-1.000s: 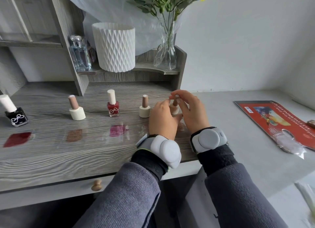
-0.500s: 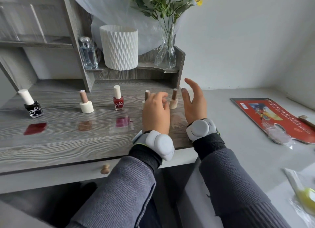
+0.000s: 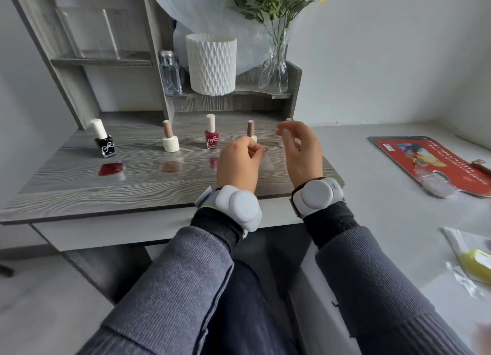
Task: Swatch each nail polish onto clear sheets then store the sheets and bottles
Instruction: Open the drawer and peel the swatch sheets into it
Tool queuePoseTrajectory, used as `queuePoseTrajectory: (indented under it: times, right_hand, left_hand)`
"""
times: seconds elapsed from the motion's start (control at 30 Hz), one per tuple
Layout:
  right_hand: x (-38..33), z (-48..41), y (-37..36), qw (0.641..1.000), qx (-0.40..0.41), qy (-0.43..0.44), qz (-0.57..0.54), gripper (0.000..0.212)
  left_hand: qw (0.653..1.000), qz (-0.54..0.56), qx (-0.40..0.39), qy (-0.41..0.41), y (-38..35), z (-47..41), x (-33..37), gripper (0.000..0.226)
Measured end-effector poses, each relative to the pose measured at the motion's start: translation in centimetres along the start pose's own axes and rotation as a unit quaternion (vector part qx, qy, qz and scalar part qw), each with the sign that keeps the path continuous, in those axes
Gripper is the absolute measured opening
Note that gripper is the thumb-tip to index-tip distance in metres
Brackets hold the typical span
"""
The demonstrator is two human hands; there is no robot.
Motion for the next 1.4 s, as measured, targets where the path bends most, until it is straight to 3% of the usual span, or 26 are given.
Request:
queuePoseTrajectory:
  times: [0.23, 0.4, 0.5, 0.67, 0.77, 1.0, 1.17, 1.27, 1.4]
  right_hand:
    - [-2.2, 3.0, -2.3, 0.996, -0.079, -0.026, -0.020, 0.019]
    - [-4.2, 5.8, -4.7, 0.977, -0.210, -0.039, 0.012, 0.024]
    - [-4.7, 7.0, -6.0, 0.945, -0.317, -0.070, 0.025, 0.027]
    - [-4.3, 10.0, -9.9, 0.864, -0.468, -0.185, 0.012, 0.020]
    - [-3.7, 10.8, -11.8, 0.847, -0.488, -0.190, 0.095, 0.021]
    - [-4.0, 11.1, -14.6, 0.837, -0.499, -0.160, 0.159, 0.041]
    - [-3.9, 10.8, -14.5, 0.857, -0.469, -0.148, 0.154, 0.034]
    - [-4.2, 10.6, -14.5, 0.837, -0.490, -0.164, 0.181, 0.029]
    - [-4.5, 10.8, -14.1, 0.817, -0.514, -0.186, 0.185, 0.028]
  left_hand:
    - [0.999, -0.025, -0.012, 0.016, 3.2, 3.0, -1.5, 0.025]
    - [0.998, -0.039, -0.020, 0.053, 5.9, 6.5, -3.3, 0.039]
    - [0.997, -0.026, -0.022, 0.069, 6.7, 7.5, -4.6, 0.037]
    - [0.994, -0.058, -0.038, 0.083, 8.0, 9.3, -6.3, 0.022]
    - [0.994, -0.070, -0.039, 0.076, 8.7, 10.3, -7.2, 0.009]
    - [0.991, -0.088, -0.087, 0.053, 8.9, 11.9, -9.3, 0.018]
    - [0.985, -0.156, -0.045, 0.062, 10.0, 12.7, -9.6, 0.018]
    - [0.980, -0.188, -0.014, 0.064, 10.9, 12.5, -9.2, 0.012]
    - [0.970, -0.235, -0.058, 0.019, 10.7, 11.9, -8.1, 0.020]
Point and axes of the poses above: each hand's wrist, its own z-axis away from the middle knuckle, its own y-axis out of the back of the hand, x = y × z, the point moved 5 cm from there along -z, towards the middle knuckle, and after that the axes turned 12 degrees about -x, right-handed, at the moved point
